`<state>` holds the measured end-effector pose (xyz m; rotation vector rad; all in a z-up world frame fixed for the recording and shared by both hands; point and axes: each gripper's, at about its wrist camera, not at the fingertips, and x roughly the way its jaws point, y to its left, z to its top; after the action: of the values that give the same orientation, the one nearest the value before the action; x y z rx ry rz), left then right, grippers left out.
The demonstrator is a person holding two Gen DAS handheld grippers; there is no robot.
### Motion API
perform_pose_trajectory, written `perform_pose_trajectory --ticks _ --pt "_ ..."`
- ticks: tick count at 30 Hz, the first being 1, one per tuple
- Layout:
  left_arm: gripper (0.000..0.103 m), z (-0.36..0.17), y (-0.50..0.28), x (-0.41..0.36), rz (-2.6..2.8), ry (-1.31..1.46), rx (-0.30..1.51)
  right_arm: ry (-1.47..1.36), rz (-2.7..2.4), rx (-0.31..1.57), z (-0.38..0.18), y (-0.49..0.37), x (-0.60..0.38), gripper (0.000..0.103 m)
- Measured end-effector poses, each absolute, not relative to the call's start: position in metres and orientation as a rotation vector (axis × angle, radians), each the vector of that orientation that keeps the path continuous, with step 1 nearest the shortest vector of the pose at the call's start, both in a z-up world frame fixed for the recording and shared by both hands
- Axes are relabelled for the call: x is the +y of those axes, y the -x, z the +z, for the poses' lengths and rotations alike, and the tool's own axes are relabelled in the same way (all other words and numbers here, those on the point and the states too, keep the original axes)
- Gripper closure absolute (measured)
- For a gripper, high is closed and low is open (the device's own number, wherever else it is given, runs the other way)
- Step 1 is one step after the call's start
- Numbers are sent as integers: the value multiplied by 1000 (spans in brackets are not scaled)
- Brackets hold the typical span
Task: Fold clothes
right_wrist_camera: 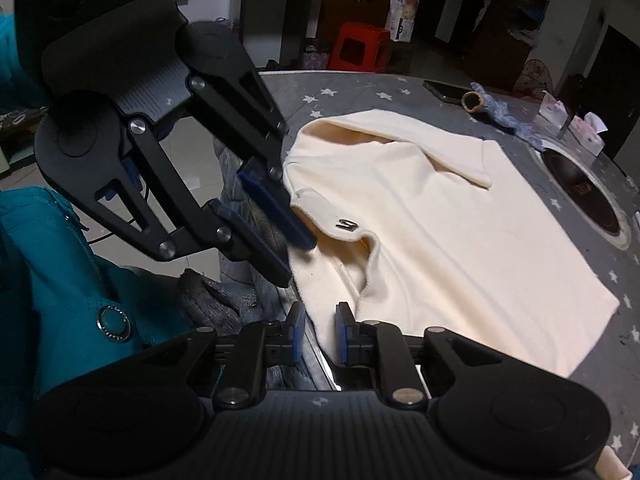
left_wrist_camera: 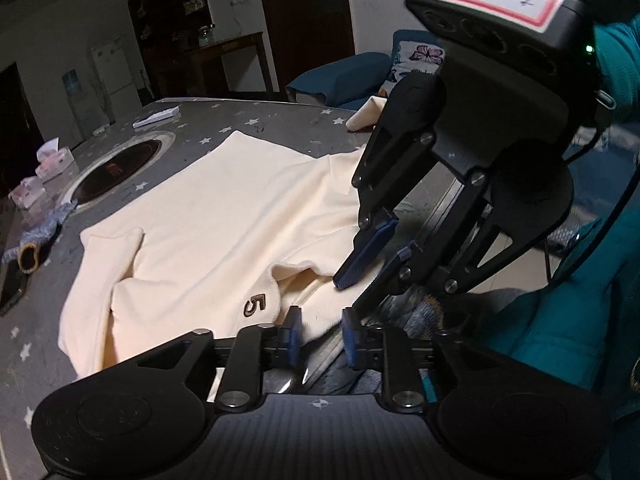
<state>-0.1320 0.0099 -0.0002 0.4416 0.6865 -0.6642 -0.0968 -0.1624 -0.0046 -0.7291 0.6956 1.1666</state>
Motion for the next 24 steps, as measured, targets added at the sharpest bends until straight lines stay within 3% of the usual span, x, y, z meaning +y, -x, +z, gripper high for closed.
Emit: perform_pose_trajectory --ticks 9,10,12,15,24 --pt "72 -10 138 -1 -653 -617 631 706 1133 723 -3 90 -167 98" --pt "73 -11 139 -2 -651 -637 625 694 1131 728 -2 89 -168 99" --pt "92 -13 140 -4 -648 -674 614 676 1133 741 1 86 -169 100" --pt "99 -15 140 -3 -653 -675 619 654 1154 760 6 86 -174 100" --pt "98 -8 148 8 -742 -608 650 694 1212 789 7 95 -177 99"
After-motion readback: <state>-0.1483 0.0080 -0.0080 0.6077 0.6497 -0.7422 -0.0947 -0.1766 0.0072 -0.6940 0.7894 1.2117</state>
